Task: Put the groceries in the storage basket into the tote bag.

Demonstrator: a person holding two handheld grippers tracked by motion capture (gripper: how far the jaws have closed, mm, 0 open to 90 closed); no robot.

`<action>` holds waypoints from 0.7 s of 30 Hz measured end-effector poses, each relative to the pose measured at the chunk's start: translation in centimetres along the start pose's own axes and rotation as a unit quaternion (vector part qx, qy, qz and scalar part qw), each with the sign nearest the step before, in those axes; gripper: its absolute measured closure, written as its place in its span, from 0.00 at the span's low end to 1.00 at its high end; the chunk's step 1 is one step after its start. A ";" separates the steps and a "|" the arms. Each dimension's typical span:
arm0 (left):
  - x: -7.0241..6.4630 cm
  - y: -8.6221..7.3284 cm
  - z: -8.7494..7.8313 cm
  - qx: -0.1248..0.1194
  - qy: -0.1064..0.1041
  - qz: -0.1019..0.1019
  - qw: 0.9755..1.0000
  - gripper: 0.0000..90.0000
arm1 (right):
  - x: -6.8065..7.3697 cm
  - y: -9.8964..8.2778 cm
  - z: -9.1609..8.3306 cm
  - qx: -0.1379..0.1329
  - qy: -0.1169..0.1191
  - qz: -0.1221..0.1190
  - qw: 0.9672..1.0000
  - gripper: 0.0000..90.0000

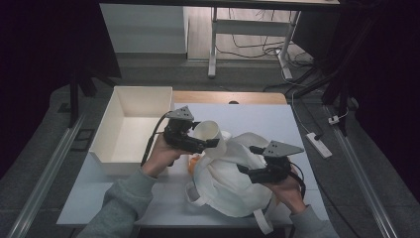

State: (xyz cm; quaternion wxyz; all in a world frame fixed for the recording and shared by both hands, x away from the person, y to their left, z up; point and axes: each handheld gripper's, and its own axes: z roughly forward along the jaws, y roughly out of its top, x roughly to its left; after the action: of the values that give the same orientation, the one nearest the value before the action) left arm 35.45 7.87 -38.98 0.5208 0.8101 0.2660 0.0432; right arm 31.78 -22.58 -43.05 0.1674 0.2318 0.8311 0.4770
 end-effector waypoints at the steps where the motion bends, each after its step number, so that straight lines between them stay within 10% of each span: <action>1: -0.1 0.0 0.2 0.003 -0.001 0.001 1.000 0.22 | 0.1 0.1 0.1 -0.002 0.000 -0.001 1.000 0.24; 21: -1.7 0.0 2.7 0.021 -0.017 0.011 1.000 0.22 | 2.5 2.8 2.0 -0.018 -0.014 -0.023 0.999 0.12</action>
State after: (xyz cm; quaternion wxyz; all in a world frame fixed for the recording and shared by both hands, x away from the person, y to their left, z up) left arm 34.96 4.86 -39.87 0.5080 0.8242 0.2486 0.0297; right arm 31.36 -18.58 -41.77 0.1936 0.2162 0.8252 0.4846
